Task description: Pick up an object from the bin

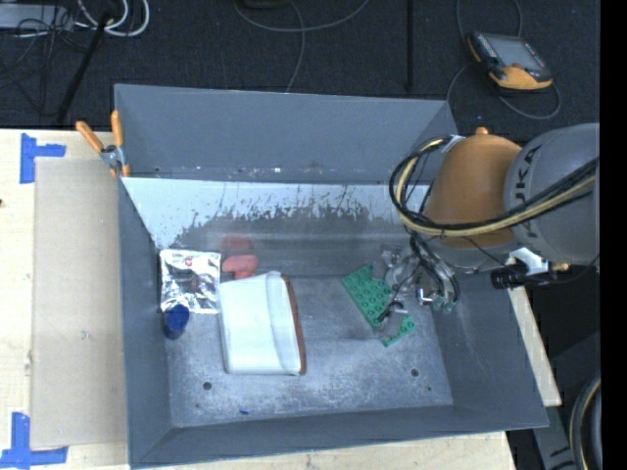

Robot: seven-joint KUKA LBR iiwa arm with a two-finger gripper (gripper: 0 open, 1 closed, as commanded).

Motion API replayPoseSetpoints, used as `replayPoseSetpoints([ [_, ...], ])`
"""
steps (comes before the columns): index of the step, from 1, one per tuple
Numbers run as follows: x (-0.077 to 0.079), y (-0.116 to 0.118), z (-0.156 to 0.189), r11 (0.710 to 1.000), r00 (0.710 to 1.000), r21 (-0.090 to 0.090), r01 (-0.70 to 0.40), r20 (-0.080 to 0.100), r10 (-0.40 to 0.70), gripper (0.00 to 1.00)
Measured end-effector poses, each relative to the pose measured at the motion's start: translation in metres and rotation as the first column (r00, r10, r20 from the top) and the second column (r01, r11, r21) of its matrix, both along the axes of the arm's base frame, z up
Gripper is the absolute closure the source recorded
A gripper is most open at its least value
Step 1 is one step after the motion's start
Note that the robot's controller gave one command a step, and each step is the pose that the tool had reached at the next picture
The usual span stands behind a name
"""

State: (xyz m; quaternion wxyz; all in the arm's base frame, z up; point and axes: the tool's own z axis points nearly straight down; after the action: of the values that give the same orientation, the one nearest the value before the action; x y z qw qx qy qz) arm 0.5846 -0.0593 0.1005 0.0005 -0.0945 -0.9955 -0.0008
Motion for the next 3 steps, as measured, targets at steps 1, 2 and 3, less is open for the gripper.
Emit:
replayPoseSetpoints([
  [1,-0.006,-0.003,0.000,0.991,0.991,-0.001,0.133,-0.001,-0.133,0.00],
  [2,-0.012,0.003,-0.030,0.903,0.903,-0.001,0.430,0.001,-0.430,0.00],
  [3,-0.016,-0.032,-0.030,0.894,0.894,-0.002,0.448,0.002,-0.448,0.00],
])
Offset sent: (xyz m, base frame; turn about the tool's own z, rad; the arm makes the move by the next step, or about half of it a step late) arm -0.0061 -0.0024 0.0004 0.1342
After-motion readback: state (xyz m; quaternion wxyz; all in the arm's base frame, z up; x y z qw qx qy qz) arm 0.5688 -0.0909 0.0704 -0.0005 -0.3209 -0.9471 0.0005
